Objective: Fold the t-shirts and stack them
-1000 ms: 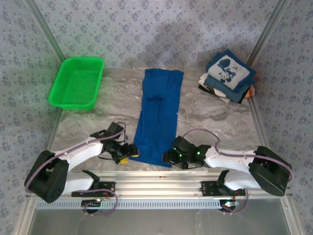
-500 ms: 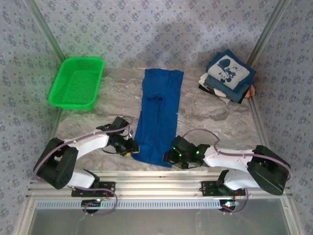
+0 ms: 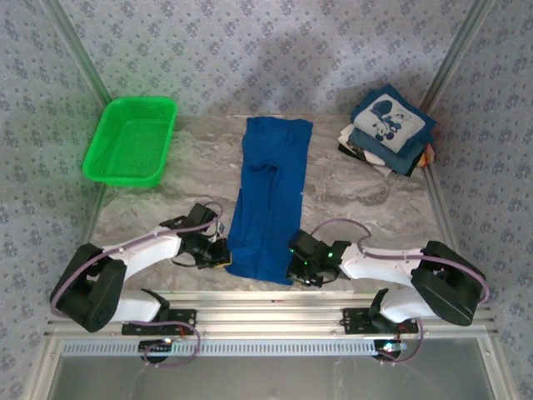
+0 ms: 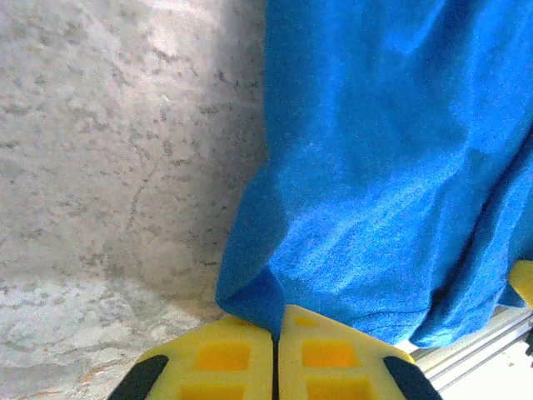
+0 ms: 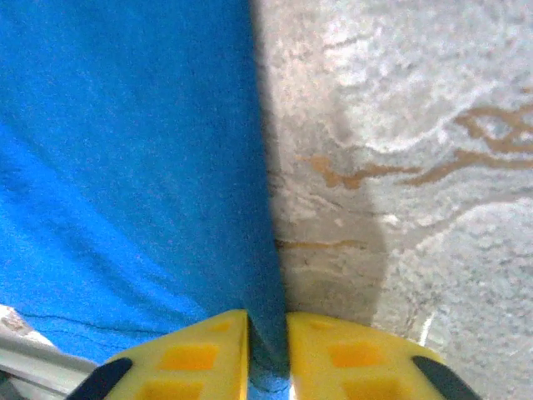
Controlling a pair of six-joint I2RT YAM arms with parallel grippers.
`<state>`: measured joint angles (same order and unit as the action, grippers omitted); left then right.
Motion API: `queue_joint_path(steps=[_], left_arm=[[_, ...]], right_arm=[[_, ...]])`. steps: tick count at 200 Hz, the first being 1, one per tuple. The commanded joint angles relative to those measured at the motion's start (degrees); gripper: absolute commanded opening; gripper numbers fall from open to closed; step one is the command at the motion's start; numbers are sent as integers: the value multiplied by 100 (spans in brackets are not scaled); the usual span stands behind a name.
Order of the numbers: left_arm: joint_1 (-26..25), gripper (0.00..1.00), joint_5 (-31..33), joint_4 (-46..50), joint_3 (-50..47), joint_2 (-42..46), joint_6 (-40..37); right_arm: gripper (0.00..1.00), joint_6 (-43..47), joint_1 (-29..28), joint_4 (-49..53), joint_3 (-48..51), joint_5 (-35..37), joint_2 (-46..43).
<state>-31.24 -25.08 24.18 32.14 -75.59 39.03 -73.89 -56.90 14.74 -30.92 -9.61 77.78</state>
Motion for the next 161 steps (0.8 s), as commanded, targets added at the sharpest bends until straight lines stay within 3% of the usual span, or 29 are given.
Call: queue_joint_path(steps=[1,38,82,161], left_arm=[[-32,5,-15,103,-94,254,-36],[-93,4,-27,281,-232,734,115],[-671,3,16,270,-305,1044,631],[-1040,1,277,868,-823,2436,1526]], right_arm=[[9,-12,-117,-1180,-38,-166,410],[0,10,-93,-774,-95,-142,44],[0,-36,-176,-457,-107,-265,-185],[0,-437,-638,230,138,-108,-1045]])
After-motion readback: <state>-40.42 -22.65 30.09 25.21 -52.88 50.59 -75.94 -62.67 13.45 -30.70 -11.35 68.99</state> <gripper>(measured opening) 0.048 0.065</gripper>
